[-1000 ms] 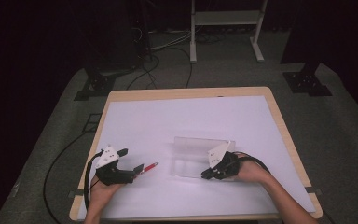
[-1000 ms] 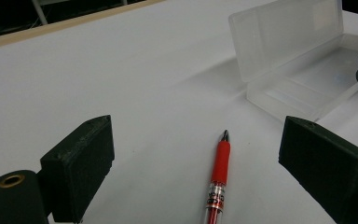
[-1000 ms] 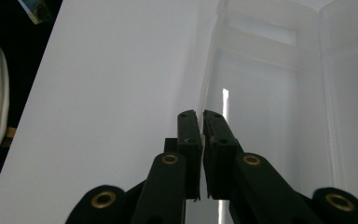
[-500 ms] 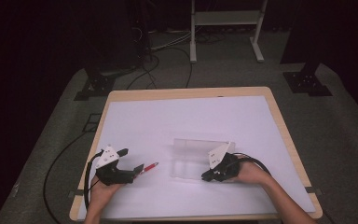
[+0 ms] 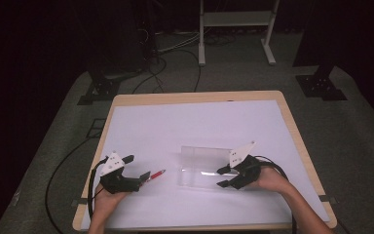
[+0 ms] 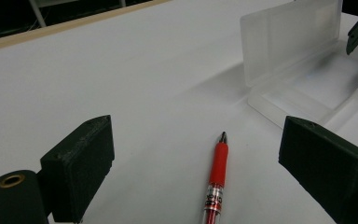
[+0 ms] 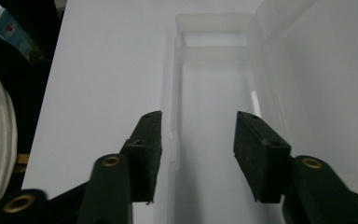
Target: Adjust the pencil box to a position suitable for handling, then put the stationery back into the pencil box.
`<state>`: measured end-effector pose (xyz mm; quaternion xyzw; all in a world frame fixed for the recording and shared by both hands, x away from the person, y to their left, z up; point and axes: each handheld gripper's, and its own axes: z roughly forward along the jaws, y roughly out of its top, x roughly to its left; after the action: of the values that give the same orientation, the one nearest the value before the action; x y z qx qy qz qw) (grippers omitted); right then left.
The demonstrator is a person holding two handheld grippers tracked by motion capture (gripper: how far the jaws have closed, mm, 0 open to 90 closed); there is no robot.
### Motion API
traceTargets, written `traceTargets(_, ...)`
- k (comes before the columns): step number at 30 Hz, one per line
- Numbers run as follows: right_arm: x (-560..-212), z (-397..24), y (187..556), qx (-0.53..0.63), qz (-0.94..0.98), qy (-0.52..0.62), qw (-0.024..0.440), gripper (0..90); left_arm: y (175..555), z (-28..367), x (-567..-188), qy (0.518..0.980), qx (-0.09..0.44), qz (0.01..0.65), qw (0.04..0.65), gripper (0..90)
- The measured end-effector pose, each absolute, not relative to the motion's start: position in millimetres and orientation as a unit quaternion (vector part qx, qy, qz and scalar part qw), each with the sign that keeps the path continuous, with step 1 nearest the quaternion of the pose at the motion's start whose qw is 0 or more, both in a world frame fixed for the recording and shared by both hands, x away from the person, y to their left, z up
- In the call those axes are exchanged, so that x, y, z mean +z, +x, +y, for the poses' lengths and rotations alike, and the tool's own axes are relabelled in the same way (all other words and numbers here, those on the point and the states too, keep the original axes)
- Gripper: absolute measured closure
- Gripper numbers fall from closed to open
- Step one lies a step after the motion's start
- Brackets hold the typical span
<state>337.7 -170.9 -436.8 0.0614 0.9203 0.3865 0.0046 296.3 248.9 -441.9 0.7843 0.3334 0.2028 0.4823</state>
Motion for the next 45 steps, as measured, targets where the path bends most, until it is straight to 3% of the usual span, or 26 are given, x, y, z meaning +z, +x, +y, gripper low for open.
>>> traceTargets(14, -431.2, -219.1, 329.0, 0.414, 0.894, 0.16, 0.062, 32.1, 296.7, 250.8, -442.2, 0.788, 0.202, 0.331, 0.479, 9.8)
traceTargets(29, -446.1, -266.8, 305.8, 0.424, 0.873, 0.215, 0.108, 30.4, 297.0, 248.7, -443.3, 0.792, 0.194, 0.33, 0.476, 12.3)
traceTargets(45, -458.2, -294.2, 296.7, 0.428, 0.861, 0.251, 0.11, 29.4, 300.4, 244.1, -448.7, 0.815, 0.175, 0.319, 0.451, 17.8)
